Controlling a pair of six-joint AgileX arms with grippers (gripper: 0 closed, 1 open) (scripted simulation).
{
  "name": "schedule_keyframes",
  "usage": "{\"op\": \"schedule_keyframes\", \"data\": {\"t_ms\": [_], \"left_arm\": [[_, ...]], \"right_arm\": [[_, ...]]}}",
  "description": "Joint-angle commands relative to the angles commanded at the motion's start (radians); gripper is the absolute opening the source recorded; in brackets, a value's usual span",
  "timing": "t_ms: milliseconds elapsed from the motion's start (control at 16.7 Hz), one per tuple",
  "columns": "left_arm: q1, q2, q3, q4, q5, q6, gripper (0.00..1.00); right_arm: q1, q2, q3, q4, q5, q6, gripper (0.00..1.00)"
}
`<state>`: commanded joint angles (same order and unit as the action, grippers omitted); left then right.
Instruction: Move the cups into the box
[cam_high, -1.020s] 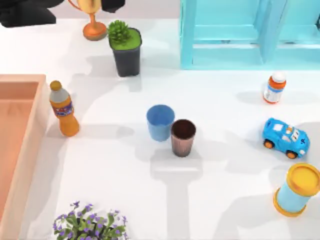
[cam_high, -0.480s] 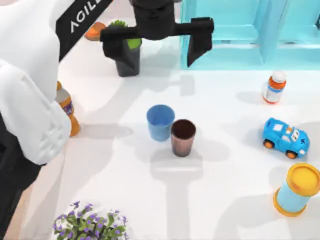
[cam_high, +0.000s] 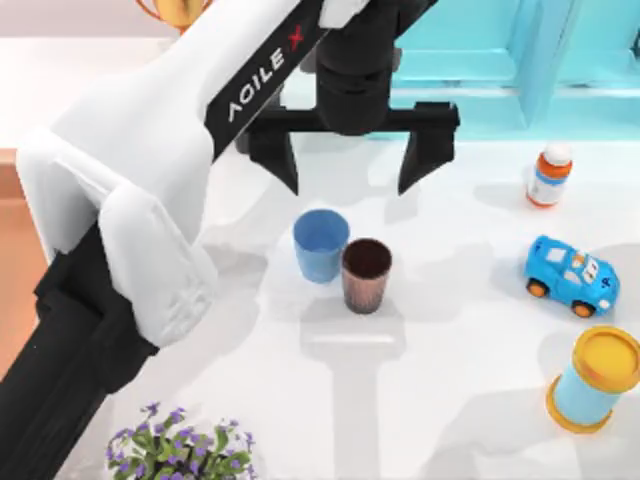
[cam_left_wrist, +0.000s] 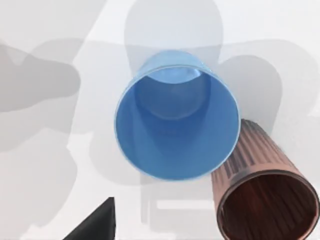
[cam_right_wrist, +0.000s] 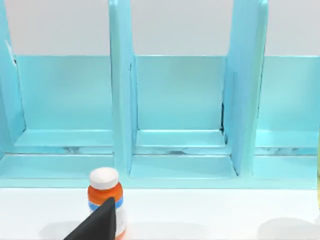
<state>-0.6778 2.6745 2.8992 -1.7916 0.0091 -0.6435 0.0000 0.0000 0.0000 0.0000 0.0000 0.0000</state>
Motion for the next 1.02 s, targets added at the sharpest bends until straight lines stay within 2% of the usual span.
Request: {"op": "schedule_keyframes", "data": {"t_ms": [300, 480, 1020], "left_arm": [[0.005, 0.002, -0.004, 0.004, 0.000, 0.001, 1.00], [0.004, -0.014, -0.073, 0.059, -0.001, 0.003, 1.00], [0.004, -0.143, -0.612, 0.461, -0.002, 0.003, 1.00]], "right_arm": [[0.000, 0.000, 0.000, 0.000, 0.000, 0.000, 1.00], [0.000, 0.000, 0.000, 0.000, 0.000, 0.000, 1.00], [0.000, 0.000, 0.000, 0.000, 0.000, 0.000, 1.00]]}}
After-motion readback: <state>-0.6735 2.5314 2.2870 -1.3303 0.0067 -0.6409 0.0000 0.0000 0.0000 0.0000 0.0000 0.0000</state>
